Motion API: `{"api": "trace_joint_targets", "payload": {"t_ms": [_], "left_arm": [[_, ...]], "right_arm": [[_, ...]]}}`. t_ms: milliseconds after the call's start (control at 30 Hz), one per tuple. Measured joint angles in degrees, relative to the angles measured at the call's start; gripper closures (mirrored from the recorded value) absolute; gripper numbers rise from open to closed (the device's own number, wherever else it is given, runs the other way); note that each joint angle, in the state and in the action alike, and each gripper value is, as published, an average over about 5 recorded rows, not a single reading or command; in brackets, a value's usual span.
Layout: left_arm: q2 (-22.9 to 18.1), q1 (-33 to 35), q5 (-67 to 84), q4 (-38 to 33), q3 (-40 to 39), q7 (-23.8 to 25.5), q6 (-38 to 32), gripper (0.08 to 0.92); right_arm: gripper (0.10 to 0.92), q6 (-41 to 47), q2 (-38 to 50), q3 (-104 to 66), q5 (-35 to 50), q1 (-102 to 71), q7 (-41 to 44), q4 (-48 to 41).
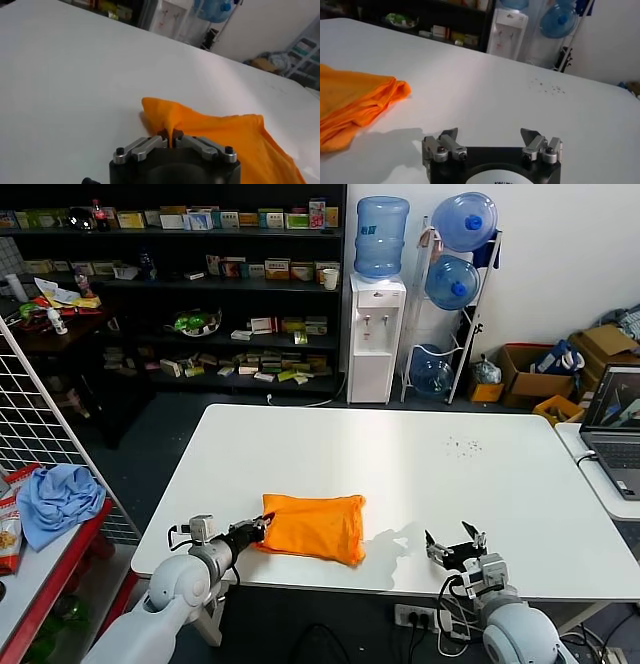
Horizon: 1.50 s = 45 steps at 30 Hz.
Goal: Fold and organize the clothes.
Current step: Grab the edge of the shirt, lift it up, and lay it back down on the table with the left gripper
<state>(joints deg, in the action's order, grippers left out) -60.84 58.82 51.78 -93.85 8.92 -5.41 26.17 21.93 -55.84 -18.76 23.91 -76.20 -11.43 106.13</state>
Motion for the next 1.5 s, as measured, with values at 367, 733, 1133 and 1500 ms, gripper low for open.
{"api": "trace_joint_targets", "payload": {"t_ms": [367, 733, 1133, 1500], "left_arm": [[3.3, 1.7, -0.3, -1.2, 3.1, -2.2, -0.3, 0.868], [10.6, 2.0, -6.2, 1.8, 8.8, -3.7, -1.1, 0.868], [19.4, 0.2, -21.6, 9.7, 13.0, -1.7, -6.0, 0.868], [23.6, -1.2, -34.5, 14.0, 13.6, -1.5, -11.4, 0.868]], "right_arm": [[0.203, -0.1, -0.5, 0.8, 0.1, 0.5, -0.2, 0.1], [0.203, -0.2, -0.1, 2.1, 0.2, 2.1, -0.3, 0.0], [0.203, -1.0, 0.0, 2.9, 0.4, 3.1, 0.0, -0.9], [0.203, -1.4, -0.7, 2.9, 0.2, 3.4, 0.1, -1.3]]}}
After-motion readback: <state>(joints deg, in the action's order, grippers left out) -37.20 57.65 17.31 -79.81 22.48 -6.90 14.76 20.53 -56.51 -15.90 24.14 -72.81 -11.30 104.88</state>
